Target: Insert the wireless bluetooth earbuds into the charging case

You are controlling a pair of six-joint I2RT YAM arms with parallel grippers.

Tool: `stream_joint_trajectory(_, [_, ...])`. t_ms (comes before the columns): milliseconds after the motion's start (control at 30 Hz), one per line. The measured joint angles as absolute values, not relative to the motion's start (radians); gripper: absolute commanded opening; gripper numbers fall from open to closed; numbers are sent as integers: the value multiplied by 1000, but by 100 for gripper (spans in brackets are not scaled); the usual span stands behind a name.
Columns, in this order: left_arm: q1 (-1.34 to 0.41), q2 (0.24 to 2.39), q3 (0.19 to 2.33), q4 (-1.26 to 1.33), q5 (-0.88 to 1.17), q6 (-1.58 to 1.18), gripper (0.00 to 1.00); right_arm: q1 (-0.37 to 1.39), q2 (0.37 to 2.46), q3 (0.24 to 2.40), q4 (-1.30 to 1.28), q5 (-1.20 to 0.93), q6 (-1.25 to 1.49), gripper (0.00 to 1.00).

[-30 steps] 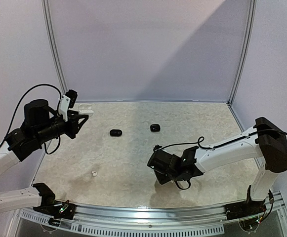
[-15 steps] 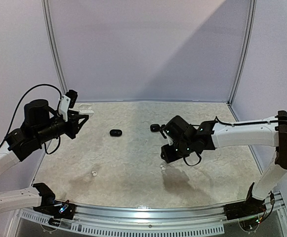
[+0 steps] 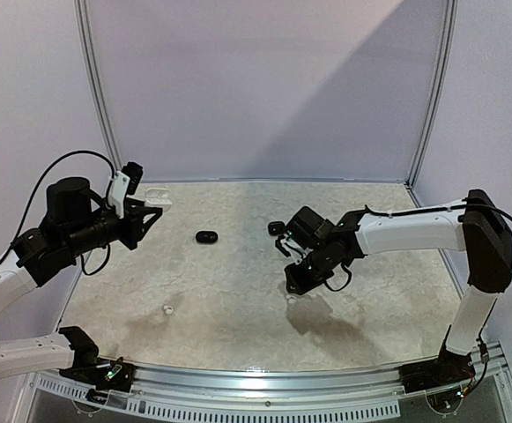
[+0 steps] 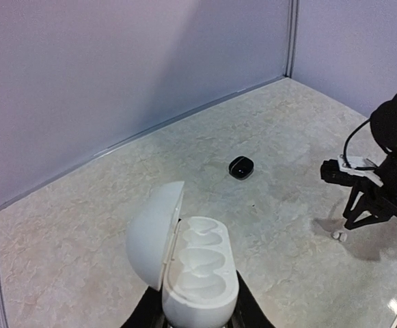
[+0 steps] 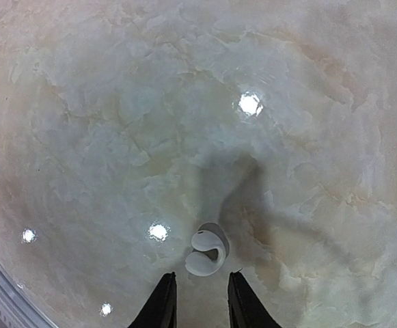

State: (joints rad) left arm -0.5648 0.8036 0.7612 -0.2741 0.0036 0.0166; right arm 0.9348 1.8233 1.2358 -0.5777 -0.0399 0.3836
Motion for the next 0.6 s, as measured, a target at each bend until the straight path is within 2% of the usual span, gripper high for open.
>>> stream_joint_trajectory(300, [-568,810,759,-247,219,3,0,912,1840,1176,-543,-70,406,24])
stream_joint_trajectory(600, [-569,810,758,-233,289,-11,0,907,1873,1169,-488,-115,424,25])
